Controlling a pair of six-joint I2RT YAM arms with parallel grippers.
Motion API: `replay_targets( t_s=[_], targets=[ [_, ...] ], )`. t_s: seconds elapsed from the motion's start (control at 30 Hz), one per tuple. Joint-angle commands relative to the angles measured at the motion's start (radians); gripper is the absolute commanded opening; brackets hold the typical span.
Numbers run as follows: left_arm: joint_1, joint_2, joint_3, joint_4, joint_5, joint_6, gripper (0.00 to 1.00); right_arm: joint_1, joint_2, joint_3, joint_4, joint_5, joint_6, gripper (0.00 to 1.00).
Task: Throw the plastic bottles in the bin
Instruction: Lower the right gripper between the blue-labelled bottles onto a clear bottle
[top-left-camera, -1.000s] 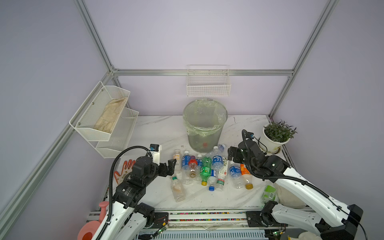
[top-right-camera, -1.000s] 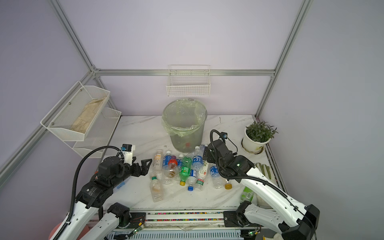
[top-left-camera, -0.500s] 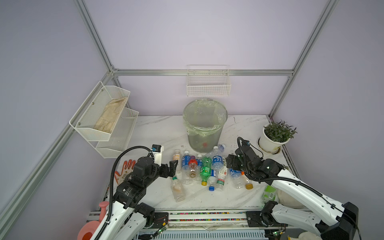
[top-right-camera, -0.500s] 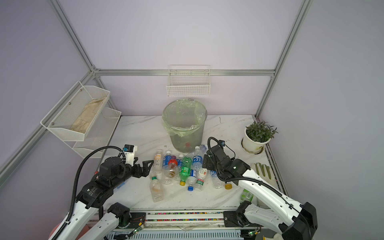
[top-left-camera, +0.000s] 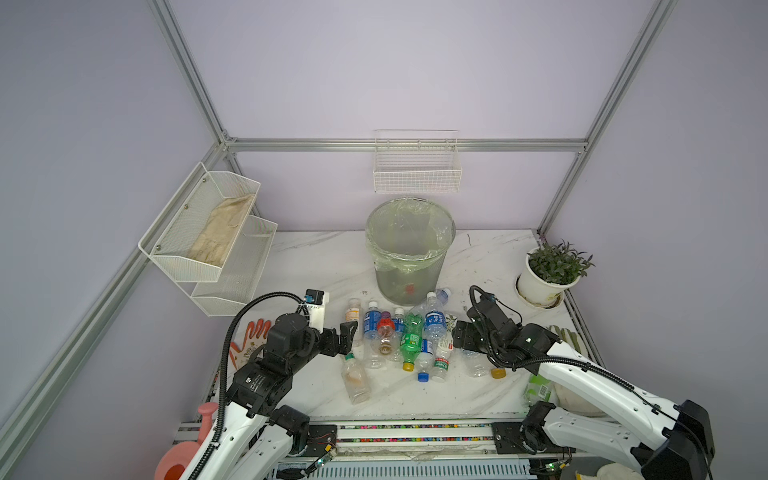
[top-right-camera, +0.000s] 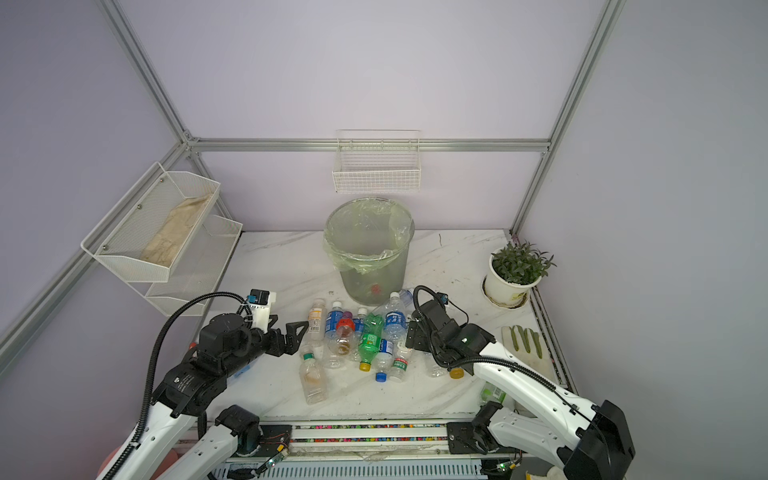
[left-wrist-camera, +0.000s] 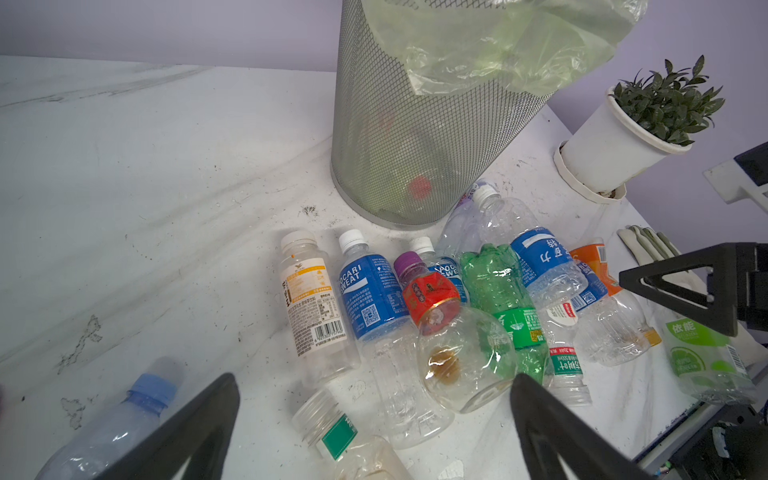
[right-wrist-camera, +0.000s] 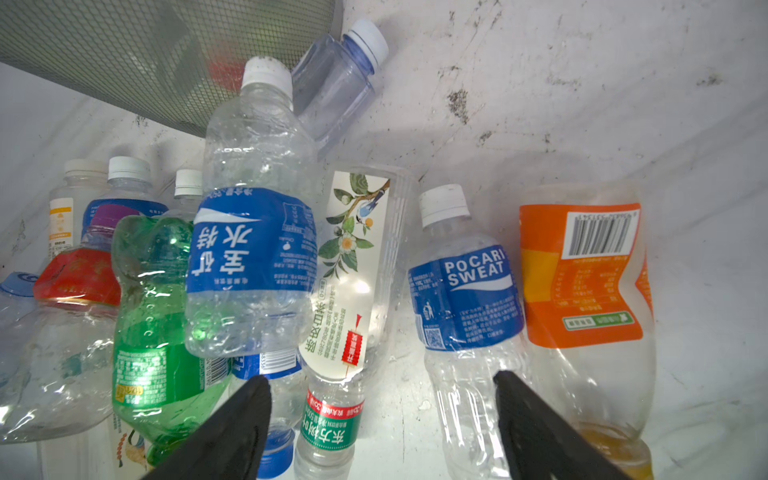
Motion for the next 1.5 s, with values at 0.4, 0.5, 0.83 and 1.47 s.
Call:
replay_targets(
  t_s=[0.4,0.5,0.83,1.47],
  targets=[
    [-0.016,-0.009,-0.026,0.03,0.037,0.016,1.0,0.006,-0.026,-0.085,0.057,-0.088,0.062,0.8],
    [-0.016,-0.016,-0.027,0.03,0.037,0.013,1.0,0.006,-0.014,-0.088,0.06,-0.096,0.051,0.79],
    [-0.018,-0.016,-0.027,0.029,0.034,0.012,1.0,0.01,0.031,-0.092,0.136,-0.132,0.05,0.7],
    [-0.025,-0.009,-0.026,0.027,0.026,0.019,1.0,0.019,0.194,-0.11,0.212,-0.094,0.072,0.72]
  ],
)
